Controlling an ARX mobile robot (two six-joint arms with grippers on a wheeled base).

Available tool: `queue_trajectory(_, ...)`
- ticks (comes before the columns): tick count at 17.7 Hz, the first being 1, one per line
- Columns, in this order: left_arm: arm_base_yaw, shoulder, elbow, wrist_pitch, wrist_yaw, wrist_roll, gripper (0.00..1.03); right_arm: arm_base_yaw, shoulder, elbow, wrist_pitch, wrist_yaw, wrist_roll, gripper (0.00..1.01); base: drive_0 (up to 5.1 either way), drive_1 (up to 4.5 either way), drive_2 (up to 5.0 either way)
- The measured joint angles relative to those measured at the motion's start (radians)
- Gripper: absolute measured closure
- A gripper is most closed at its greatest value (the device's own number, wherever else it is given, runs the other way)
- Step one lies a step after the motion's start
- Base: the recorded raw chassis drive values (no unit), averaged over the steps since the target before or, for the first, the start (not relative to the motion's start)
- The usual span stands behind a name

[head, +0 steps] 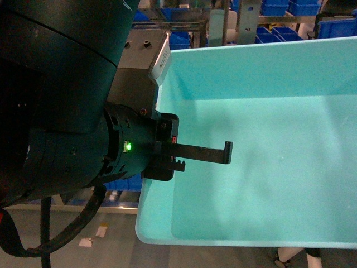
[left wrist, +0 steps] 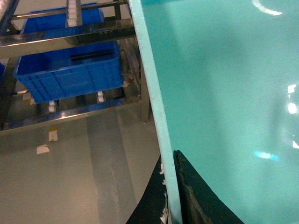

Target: Organize blue bins on left shelf correctly

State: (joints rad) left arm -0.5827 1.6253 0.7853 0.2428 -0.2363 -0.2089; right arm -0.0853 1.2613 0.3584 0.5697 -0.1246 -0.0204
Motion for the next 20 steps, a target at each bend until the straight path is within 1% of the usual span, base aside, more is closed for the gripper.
queue_trajectory(20,-0.001,0.0,0.0,-0.001,-0.003,0.0,1.01,0.0,0.0,0.0,0.0,0.003,0.0,0.99,-4.9,2.53,2.5)
